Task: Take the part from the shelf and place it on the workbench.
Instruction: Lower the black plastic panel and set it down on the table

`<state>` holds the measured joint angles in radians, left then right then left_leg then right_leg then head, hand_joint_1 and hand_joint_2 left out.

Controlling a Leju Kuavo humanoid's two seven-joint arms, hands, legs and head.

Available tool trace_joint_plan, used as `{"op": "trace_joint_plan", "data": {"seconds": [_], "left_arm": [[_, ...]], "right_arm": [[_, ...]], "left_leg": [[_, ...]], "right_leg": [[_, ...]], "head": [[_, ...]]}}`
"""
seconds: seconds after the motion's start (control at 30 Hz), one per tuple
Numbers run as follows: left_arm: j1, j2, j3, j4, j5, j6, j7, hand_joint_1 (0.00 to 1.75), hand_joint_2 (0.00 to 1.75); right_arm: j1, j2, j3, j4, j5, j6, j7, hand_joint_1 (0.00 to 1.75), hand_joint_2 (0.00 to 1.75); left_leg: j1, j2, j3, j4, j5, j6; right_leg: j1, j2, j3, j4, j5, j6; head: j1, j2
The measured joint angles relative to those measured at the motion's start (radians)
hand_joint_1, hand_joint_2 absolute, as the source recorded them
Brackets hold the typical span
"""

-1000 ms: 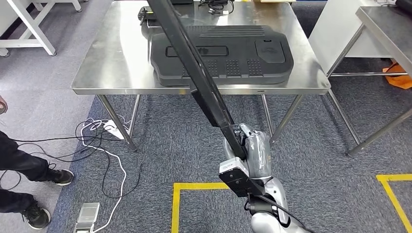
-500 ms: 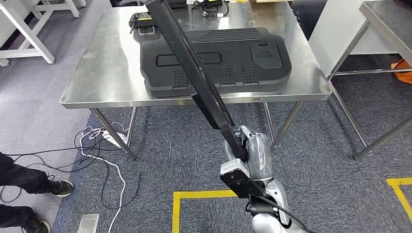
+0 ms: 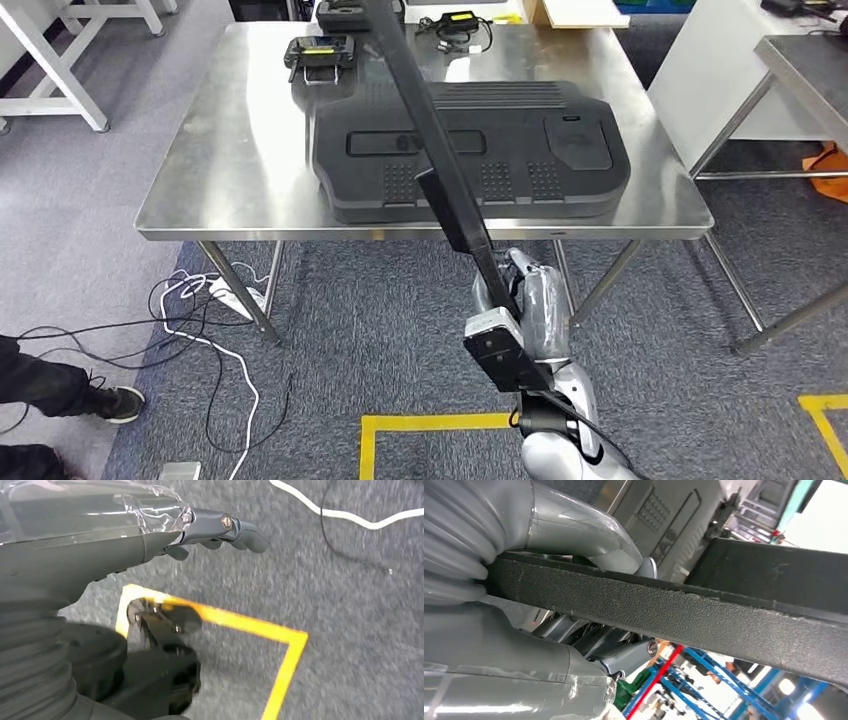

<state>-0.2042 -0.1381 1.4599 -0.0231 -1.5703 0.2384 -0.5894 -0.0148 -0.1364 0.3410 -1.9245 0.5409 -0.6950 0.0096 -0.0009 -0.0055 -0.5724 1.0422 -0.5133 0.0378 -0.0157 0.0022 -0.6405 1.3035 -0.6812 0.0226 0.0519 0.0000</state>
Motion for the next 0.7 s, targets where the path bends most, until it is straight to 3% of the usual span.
{"op": "trace_joint_plan", "data": {"seconds": [0.03, 0.07, 0.13, 0.2, 0.3, 0.37, 0.5, 0.53, 0.57, 0.63, 0.7], "left_arm": [[0.001, 0.0, 0.0, 0.0, 0.0, -0.001, 0.0, 0.0, 1.75], [0.002, 0.0, 0.0, 0.0, 0.0, -0.002, 0.0, 0.0, 1.75], [0.003, -0.001, 0.0, 0.0, 0.0, -0.005, -0.001, 0.0, 1.75], [0.002, -0.002, 0.0, 0.0, 0.0, -0.008, -0.002, 0.0, 1.75], [0.001, -0.003, 0.0, 0.0, 0.0, -0.011, -0.004, 0.0, 1.75], [0.0, -0.003, 0.0, 0.0, 0.0, -0.013, -0.006, 0.0, 1.75], [0.0, -0.003, 0.0, 0.0, 0.0, -0.016, -0.008, 0.0, 1.75], [0.002, -0.003, 0.0, 0.0, 0.0, -0.017, -0.008, 0.0, 1.75], [0.002, -0.003, 0.0, 0.0, 0.0, -0.017, -0.008, 0.0, 1.75], [0.004, -0.003, 0.0, 0.0, 0.0, -0.017, -0.008, 0.0, 1.75], [0.004, -0.003, 0.0, -0.001, 0.0, -0.017, -0.008, 0.0, 1.75]], "right_arm": [[0.001, -0.001, -0.002, 0.0, 0.004, 0.0, 0.005, 1.75, 1.75], [0.001, -0.002, -0.004, 0.0, 0.007, 0.0, 0.009, 1.75, 1.75], [0.0, -0.006, -0.008, 0.0, 0.012, 0.0, 0.015, 1.75, 1.75], [-0.002, -0.008, -0.01, 0.001, 0.014, 0.0, 0.019, 1.75, 1.75], [-0.005, -0.01, -0.011, 0.001, 0.021, 0.0, 0.024, 1.75, 1.75], [-0.009, -0.012, -0.012, 0.001, 0.026, 0.0, 0.027, 1.75, 1.75], [-0.021, -0.012, -0.012, 0.001, 0.028, 0.0, 0.034, 1.75, 1.75], [-0.021, -0.013, -0.012, 0.001, 0.027, 0.0, 0.035, 1.75, 1.75], [-0.021, -0.013, -0.012, 0.002, 0.027, 0.0, 0.035, 1.75, 1.75], [-0.023, -0.013, -0.012, 0.002, 0.026, 0.0, 0.035, 1.75, 1.75], [-0.027, -0.013, -0.012, 0.002, 0.03, 0.0, 0.035, 1.75, 1.75]], "left_leg": [[-0.001, -0.001, 0.009, 0.0, -0.008, 0.0], [-0.001, -0.002, 0.021, 0.0, -0.018, -0.001], [-0.001, -0.003, 0.047, 0.0, -0.038, -0.006], [-0.001, -0.004, 0.058, 0.001, -0.052, -0.016], [-0.002, -0.004, 0.068, 0.006, -0.061, -0.033], [-0.001, -0.003, 0.057, 0.049, -0.071, -0.042], [0.01, -0.002, -0.072, 0.248, -0.141, -0.065], [0.012, -0.002, -0.093, 0.258, -0.131, -0.068], [0.013, -0.002, -0.099, 0.235, -0.099, -0.069], [0.013, -0.002, -0.076, 0.122, -0.001, -0.065], [0.006, -0.001, -0.064, 0.045, 0.038, -0.056]], "right_leg": [[0.0, 0.0, -0.022, 0.005, 0.011, -0.001], [0.001, 0.0, -0.028, -0.027, 0.046, -0.003], [0.004, 0.0, -0.015, -0.142, 0.148, -0.01], [0.01, -0.001, -0.006, -0.216, 0.192, -0.017], [0.011, 0.0, 0.005, -0.233, 0.194, -0.03], [0.005, -0.001, 0.028, -0.248, 0.189, -0.037], [0.002, -0.003, 0.06, -0.256, 0.169, -0.044], [0.001, -0.002, 0.069, -0.256, 0.161, -0.043], [0.001, -0.002, 0.08, -0.256, 0.153, -0.042], [-0.001, -0.002, 0.103, -0.258, 0.137, -0.037], [-0.002, -0.002, 0.116, -0.258, 0.124, -0.029]], "head": [[0.001, 0.0], [0.003, 0.0], [0.006, 0.0], [0.007, 0.0], [0.007, 0.0], [0.003, 0.0], [-0.006, 0.0], [-0.006, 0.0], [-0.006, 0.0], [-0.007, 0.0], [-0.01, 0.0]]}}
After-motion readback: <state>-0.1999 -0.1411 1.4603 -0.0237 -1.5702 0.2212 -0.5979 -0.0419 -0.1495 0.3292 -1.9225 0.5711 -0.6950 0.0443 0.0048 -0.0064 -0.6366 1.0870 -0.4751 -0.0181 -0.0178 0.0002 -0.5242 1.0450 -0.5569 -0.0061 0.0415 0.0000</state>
